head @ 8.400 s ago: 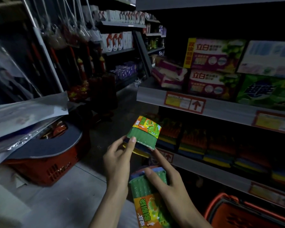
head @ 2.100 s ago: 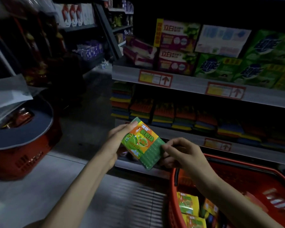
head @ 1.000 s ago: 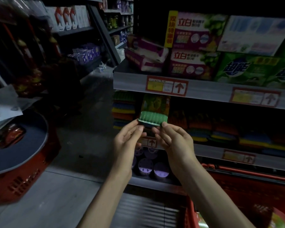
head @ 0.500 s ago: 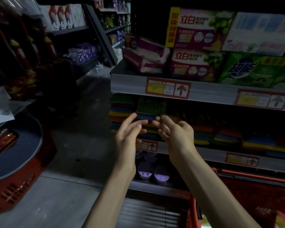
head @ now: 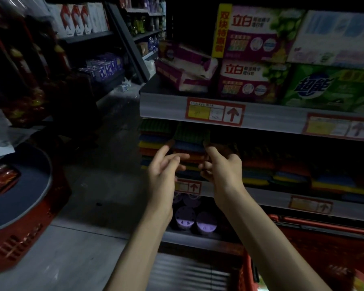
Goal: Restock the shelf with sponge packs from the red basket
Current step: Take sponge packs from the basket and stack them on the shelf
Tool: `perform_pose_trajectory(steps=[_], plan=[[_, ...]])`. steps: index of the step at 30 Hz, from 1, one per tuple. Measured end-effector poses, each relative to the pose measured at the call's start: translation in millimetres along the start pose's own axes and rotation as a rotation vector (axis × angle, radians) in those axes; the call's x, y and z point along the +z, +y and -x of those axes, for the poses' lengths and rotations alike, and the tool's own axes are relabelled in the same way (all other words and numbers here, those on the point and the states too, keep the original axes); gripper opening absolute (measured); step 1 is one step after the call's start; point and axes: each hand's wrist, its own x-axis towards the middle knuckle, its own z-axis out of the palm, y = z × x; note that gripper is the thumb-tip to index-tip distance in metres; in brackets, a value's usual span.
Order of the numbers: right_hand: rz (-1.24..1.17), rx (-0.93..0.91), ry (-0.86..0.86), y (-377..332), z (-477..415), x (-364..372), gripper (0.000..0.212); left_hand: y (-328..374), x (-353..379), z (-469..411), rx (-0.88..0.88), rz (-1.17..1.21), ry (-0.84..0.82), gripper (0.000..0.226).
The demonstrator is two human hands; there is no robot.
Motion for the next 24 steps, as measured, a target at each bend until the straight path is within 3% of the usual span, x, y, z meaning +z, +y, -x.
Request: perform_pose_trajectory(steps=[7,13,24], plan=[[0.029,-0.063,-0.027,-1,-3,2,0.024,4,3,-2,0.058,-0.077,0.016,0.047],[-0.009,-0.038,-0.022,-1,-1,-1,0.011,4,4,-4,0.076,-0.105,0.026,0.047],[0.124,-0.106,0.107,30,1,-17,0.006,-11,3,1,0.010,-0.097,0.176,0.025]])
